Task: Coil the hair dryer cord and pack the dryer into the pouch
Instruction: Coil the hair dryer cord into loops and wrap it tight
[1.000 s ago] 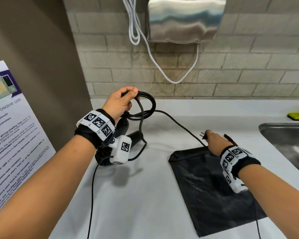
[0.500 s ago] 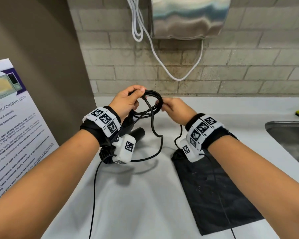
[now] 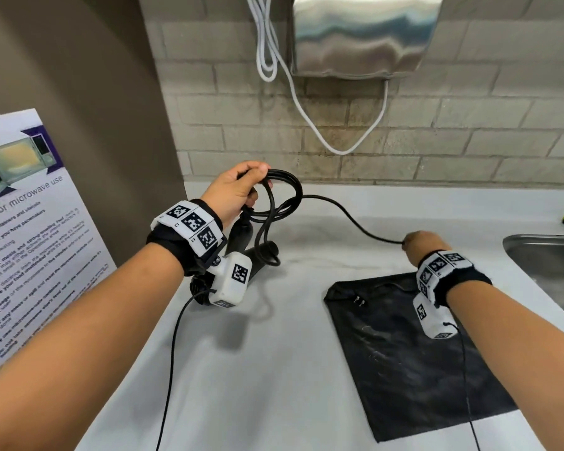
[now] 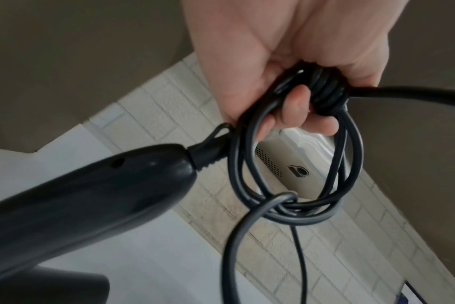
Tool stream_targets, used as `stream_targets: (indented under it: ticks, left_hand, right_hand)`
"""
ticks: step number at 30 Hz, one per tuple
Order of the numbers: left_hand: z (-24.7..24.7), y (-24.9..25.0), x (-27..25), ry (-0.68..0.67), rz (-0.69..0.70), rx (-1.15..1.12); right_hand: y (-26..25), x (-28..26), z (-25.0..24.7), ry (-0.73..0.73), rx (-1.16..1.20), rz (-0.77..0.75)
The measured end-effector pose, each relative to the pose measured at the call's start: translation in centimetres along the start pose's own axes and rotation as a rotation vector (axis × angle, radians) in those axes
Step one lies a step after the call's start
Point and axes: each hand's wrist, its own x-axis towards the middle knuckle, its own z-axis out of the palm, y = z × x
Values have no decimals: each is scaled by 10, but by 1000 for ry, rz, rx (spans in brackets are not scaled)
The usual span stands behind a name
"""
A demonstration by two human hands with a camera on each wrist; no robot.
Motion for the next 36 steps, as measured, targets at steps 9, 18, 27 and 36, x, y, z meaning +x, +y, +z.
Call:
stream_targets:
  ticks: [9, 18, 27, 36]
  left_hand:
    - [23, -6, 0, -51, -36, 83]
    - [24, -7, -2, -80, -74, 38]
    - [5, 2, -2, 52, -77, -107]
    - [3, 4, 0, 41, -75, -37]
  right_hand:
    - [-90, -52, -28, 174, 196, -645]
    - [-115, -52, -19, 227, 446, -876]
    - [-42, -20, -13, 245, 510, -224]
    - [-95, -56, -39, 204, 10, -574]
